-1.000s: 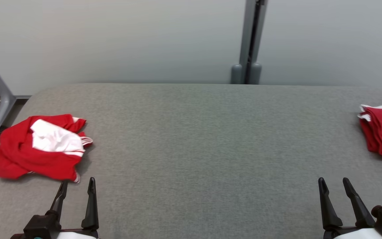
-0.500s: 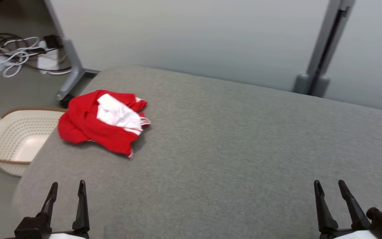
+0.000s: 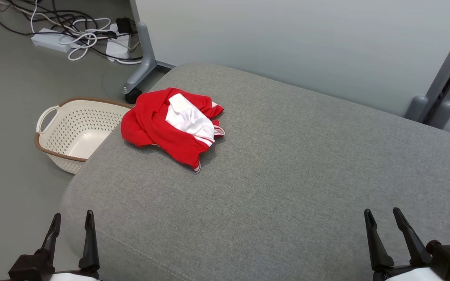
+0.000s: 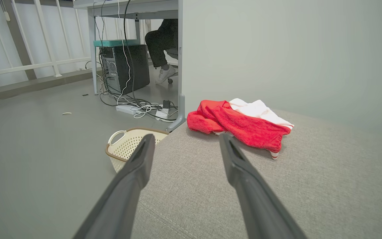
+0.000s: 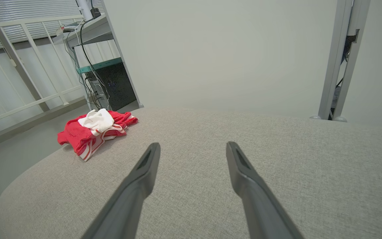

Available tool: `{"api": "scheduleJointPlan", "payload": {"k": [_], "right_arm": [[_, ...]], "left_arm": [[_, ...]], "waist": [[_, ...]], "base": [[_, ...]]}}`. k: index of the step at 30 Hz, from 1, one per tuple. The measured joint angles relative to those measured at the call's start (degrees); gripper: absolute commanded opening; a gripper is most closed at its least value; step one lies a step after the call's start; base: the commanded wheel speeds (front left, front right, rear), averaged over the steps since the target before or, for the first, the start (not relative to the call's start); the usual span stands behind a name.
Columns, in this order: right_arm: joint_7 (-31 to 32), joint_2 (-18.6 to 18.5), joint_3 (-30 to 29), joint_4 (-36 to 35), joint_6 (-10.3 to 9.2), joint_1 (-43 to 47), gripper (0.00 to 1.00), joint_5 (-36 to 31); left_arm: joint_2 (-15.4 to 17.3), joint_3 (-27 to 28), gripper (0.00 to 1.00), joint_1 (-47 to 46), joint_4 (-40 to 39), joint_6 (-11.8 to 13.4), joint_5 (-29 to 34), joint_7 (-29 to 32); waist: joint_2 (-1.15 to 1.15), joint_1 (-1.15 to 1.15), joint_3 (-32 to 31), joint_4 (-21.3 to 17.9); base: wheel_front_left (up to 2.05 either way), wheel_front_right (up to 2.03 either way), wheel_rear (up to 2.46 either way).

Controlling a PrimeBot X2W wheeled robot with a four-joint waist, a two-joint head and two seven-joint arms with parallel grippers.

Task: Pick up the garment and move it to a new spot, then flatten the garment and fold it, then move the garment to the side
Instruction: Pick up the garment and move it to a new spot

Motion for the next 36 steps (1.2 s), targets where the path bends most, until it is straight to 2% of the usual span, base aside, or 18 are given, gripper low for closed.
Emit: {"api": "scheduleJointPlan", "payload": {"k": [7, 16, 28, 36], "right_arm": [[0.0, -0.4, 0.6, 0.0, 0.00, -0.2, 1.00, 0.0], [0.0, -1.3, 0.5, -0.1, 0.00, -1.6, 1.00, -0.2], [0.7, -6.1, -0.1, -3.1, 0.00, -8.1, 1.00, -1.3], [0.7, -8.2, -2.3, -5.9, 0.00, -11.4, 1.00, -1.6]], "left_arm": [[-0.1, 0.8, 1.00, -0.4, 0.0, 0.0, -0.3, 0.0], [-0.5, 1.5, 1.00, -3.9, 0.2, -0.1, -1.9, 0.0], [4.2, 3.0, 1.00, -24.4, 4.0, -1.5, -5.7, 4.8], [8.3, 4.3, 1.00, -38.4, 9.8, -0.8, -6.9, 8.4]], "waist": [[0.00, 0.00, 0.6, 0.5], [0.00, 0.00, 2.3, -1.8], [0.00, 0.00, 10.8, -8.6], [0.00, 0.00, 18.6, -15.4]], "base": [[0.00, 0.00, 0.00], [0.00, 0.00, 0.00], [0.00, 0.00, 0.00], [0.00, 0.00, 0.00]]}}
